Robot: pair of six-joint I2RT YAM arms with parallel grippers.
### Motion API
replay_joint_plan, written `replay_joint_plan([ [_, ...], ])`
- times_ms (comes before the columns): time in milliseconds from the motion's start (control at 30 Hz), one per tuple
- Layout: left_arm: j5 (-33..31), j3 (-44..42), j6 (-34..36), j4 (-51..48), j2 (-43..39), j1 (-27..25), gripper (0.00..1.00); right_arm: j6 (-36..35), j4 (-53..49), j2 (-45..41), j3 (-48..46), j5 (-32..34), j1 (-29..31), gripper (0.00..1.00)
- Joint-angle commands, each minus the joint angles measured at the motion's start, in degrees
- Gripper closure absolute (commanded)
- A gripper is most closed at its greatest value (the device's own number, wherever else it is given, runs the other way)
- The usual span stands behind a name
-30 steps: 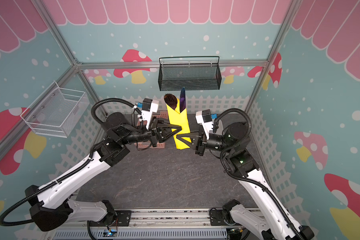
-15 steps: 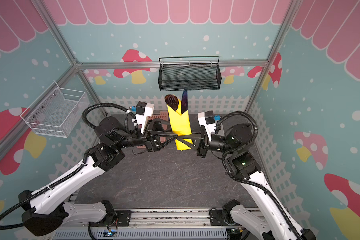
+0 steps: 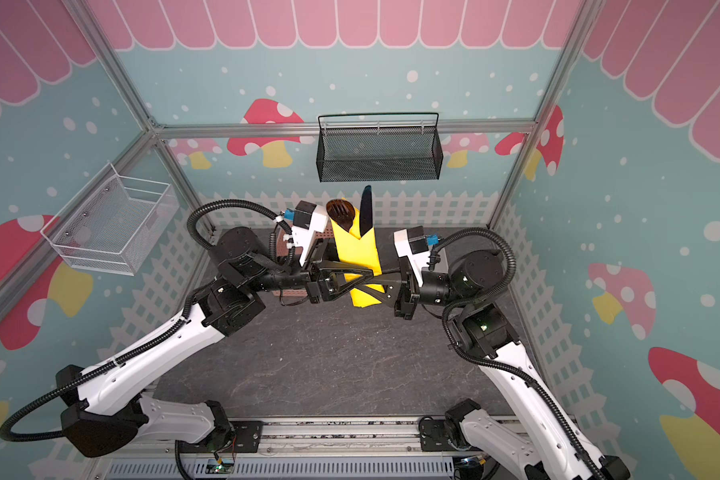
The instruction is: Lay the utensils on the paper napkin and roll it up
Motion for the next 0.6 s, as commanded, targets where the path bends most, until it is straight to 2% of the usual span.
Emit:
replay_joint_plan([
  [0, 0.8, 1.7, 1.3, -1.3, 0.1, -0.4, 0.56, -0.2, 2.9, -1.2, -0.1, -0.8, -0.1, 1.00],
  [200, 0.6, 1.4, 1.6, -1.6, 0.1, -0.5, 0.70, -0.2, 2.9, -1.4, -0.3, -0.5, 0.0, 1.00],
  [567, 0.7, 0.4, 1.3, 0.1, -0.6, -0.5, 0.85, -0.1, 2.8, -2.0, -1.0, -0.1, 0.0, 1.00],
])
